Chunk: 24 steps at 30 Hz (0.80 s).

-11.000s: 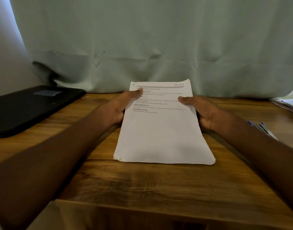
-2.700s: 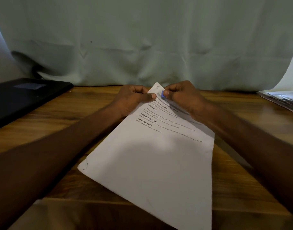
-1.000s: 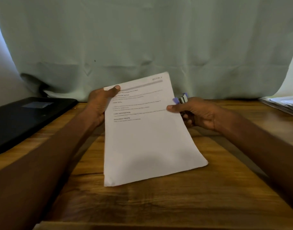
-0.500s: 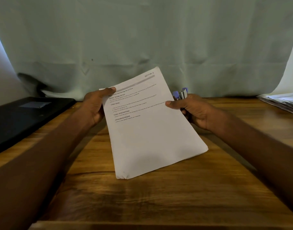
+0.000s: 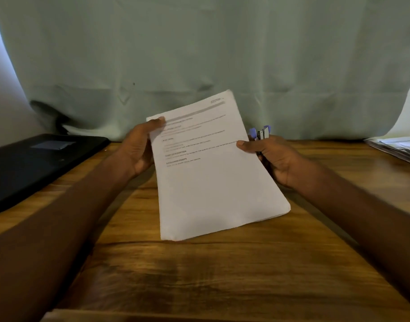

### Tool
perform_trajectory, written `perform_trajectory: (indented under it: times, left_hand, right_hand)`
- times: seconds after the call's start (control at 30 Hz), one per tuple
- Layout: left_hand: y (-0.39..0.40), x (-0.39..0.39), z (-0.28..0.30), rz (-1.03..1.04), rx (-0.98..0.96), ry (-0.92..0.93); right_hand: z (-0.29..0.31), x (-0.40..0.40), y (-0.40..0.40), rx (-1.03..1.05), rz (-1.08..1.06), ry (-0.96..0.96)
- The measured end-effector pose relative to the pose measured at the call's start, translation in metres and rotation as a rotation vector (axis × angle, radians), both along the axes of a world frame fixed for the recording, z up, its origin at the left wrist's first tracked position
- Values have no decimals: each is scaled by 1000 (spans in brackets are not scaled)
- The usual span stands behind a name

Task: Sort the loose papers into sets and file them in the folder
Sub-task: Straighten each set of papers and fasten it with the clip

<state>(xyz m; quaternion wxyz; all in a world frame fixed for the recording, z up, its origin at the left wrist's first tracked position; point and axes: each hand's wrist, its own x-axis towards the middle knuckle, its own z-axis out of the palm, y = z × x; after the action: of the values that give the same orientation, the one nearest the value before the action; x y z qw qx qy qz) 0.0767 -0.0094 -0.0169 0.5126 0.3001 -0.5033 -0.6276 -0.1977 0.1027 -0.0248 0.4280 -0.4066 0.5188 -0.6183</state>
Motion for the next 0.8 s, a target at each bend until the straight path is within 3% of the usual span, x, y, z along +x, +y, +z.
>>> perform_trajectory:
  times: [0.13,0.2,0.43,0.57,0.8]
  left_hand:
    - [10,-4,-1,-143,-35,-278]
    - [13,-8,-2,-179,-58,-328]
    - [9,-15,-5,36,-110,-155]
    - [12,-18,-4,31,-127,-58]
    - [7,-12,-12,-9,-12,-320]
  right_hand:
    - [-1,-2,1,8,-65,-107]
    - [0,-5,2,55,-99,-139]
    - [-1,-7,2,142,-52,-69]
    - [0,-3,1,82,-97,-33]
    - [-2,-3,3,156,-191,4]
